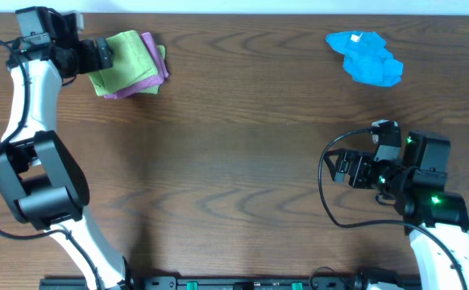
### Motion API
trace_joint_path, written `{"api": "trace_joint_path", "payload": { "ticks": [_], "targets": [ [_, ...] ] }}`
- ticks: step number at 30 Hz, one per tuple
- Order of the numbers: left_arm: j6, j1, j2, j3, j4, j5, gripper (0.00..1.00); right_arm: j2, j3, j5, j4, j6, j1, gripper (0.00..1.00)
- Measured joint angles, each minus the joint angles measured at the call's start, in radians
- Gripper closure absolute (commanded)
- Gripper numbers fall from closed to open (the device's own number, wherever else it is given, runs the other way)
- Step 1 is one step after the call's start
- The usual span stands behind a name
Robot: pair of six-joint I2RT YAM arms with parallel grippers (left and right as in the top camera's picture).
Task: Fold the cloth
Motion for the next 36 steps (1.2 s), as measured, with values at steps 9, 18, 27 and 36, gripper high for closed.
{"api": "trace_joint_path", "payload": {
  "ticks": [9, 18, 27, 36],
  "targets": [
    [-0.017, 0.043, -0.198, 0.037, 0.037, -0.011, 0.05, 0.0, 0.0, 0.0, 0.041, 0.0, 0.0, 0.01],
    [-0.008, 0.057, -0.325, 0.052, -0.266, 0.113, 0.21, -0.001, 0.0, 0.018, 0.035, 0.001, 0.0, 0.01],
    [0.038, 0.15, -0.661, -0.068, -0.374, 0.151, 0.2, -0.087, 0.14, 0.281, -0.141, 0.004, 0.0, 0.01],
    [0.037, 0.146, -1.024, -0.473, -0.312, 0.169, 0.1, -0.312, 0.213, 0.508, -0.232, -0.003, 0.0, 0.01]
  ]
}}
